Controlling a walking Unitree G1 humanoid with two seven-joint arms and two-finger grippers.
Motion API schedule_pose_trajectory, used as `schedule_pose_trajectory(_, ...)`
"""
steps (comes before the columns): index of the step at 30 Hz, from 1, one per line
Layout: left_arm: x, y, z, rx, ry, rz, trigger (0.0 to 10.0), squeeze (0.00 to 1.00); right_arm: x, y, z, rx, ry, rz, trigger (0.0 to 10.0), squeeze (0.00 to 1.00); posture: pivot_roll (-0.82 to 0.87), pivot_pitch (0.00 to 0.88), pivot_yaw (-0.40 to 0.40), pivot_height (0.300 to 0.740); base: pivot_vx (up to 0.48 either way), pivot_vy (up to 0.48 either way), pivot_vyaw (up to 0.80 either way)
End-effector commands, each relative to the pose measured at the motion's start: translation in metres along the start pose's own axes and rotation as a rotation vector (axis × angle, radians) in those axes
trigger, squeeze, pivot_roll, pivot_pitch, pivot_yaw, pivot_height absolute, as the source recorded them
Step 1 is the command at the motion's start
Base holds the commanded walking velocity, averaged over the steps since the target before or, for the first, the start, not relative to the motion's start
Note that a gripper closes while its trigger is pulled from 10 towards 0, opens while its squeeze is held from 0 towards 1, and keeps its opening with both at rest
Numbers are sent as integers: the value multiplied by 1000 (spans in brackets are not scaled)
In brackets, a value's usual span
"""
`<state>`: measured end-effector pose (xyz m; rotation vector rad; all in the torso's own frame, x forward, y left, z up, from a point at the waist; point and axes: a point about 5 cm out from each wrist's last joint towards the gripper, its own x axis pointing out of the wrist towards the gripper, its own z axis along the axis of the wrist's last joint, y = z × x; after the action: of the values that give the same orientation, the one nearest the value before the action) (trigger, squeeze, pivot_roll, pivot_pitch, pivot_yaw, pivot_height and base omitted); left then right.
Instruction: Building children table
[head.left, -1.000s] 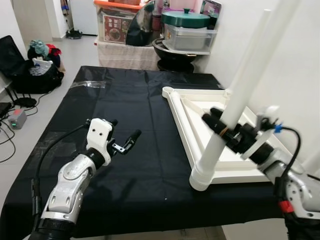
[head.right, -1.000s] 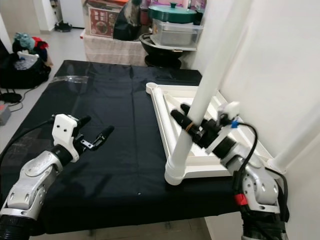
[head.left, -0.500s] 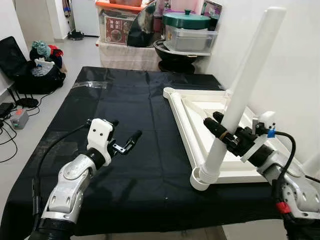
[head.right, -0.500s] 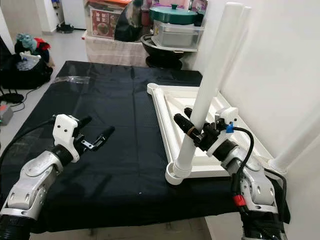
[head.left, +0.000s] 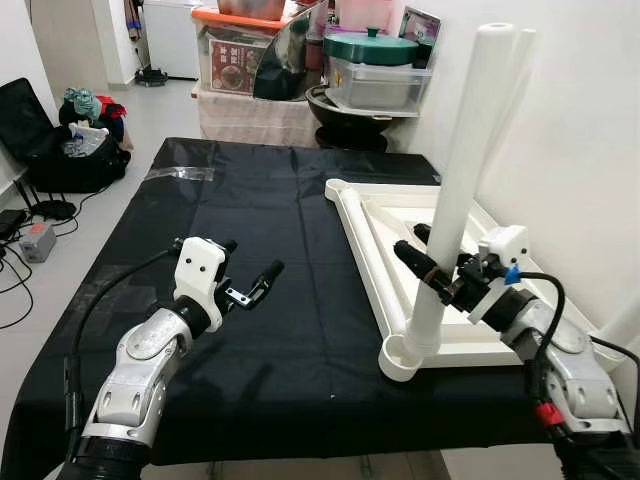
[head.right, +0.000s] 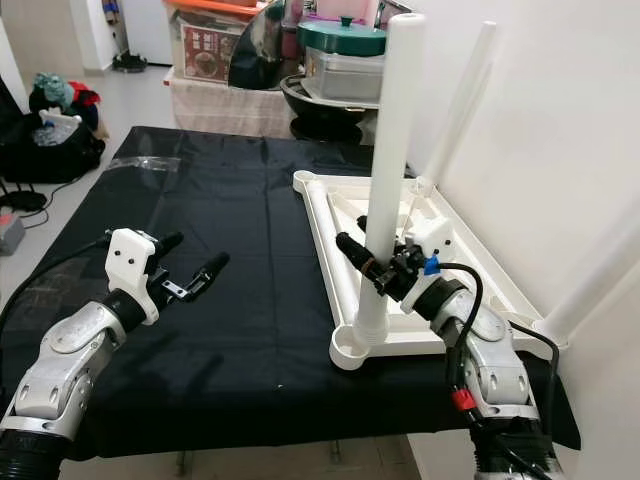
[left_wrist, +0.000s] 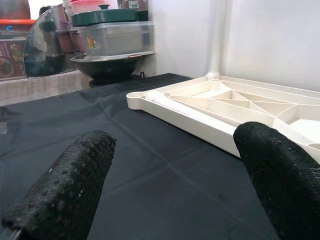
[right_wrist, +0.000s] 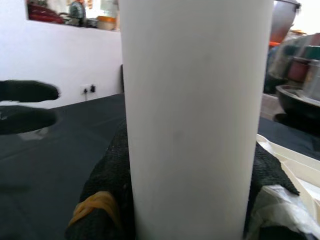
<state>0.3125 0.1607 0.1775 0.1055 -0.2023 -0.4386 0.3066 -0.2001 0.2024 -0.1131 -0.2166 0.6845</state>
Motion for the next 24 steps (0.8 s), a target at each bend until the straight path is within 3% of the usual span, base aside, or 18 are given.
schedule_pose_trajectory(1,0,0,-2,-5,8,-4,10000,0,-5,8,-22,56,89,12,10000,0,68,0,-109,740,0,0,0)
schedule_pose_trajectory(15,1,-1,-2,-9,6,-8,10000,0,0,21,-18,45,47,50,10000,0,60,0,-105,740,0,0,0)
schedule_pose_trajectory(20,0,0,-2,-7,7,-2,10000,0,3,33,-22,101,32,72,10000,0,65,0,-111,740,0,0,0)
schedule_pose_trajectory(24,0,0,-2,-8,8,-2,10000,0,3,31,-21,124,10,57,10000,0,65,0,-110,740,0,0,0)
